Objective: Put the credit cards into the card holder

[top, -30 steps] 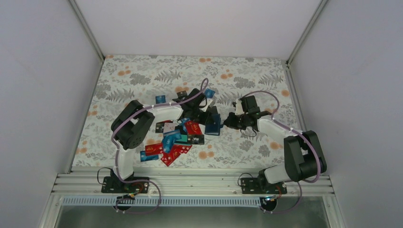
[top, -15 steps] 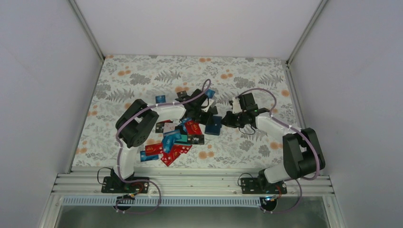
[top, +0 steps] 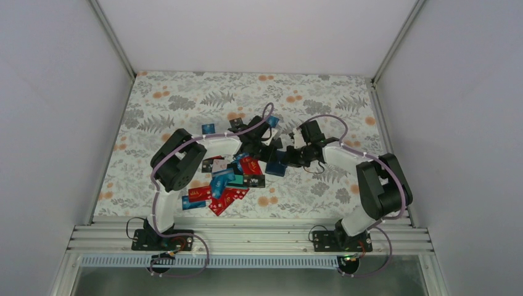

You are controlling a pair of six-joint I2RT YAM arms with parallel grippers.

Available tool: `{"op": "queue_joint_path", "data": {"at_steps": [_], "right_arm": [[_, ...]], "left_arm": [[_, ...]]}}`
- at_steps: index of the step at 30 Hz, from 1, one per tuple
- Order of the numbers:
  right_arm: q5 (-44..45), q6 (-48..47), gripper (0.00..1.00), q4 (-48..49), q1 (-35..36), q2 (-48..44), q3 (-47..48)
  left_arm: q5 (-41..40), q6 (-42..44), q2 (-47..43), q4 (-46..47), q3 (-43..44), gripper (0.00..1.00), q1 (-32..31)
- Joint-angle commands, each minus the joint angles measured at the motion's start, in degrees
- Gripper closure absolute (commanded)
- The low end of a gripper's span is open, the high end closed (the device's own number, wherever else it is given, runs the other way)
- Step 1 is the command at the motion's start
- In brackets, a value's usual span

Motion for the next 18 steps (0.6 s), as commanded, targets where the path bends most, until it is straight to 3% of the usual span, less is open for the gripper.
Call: {"op": "queue_joint_path", "data": {"at_steps": [1, 18], "right_arm": [[0.3, 1.2, 0.96, 1.1, 1.3, 1.8, 1.7], [2.7, 3.2, 0.96, 1.2, 2.2, 6.9, 2.9]], "left_arm": [[-1.0, -1.1, 0.9, 0.3, -1.6, 0.94, -0.4], [0.7, -2.0, 0.3, 2.9, -4.1, 0.94, -0.4]]}}
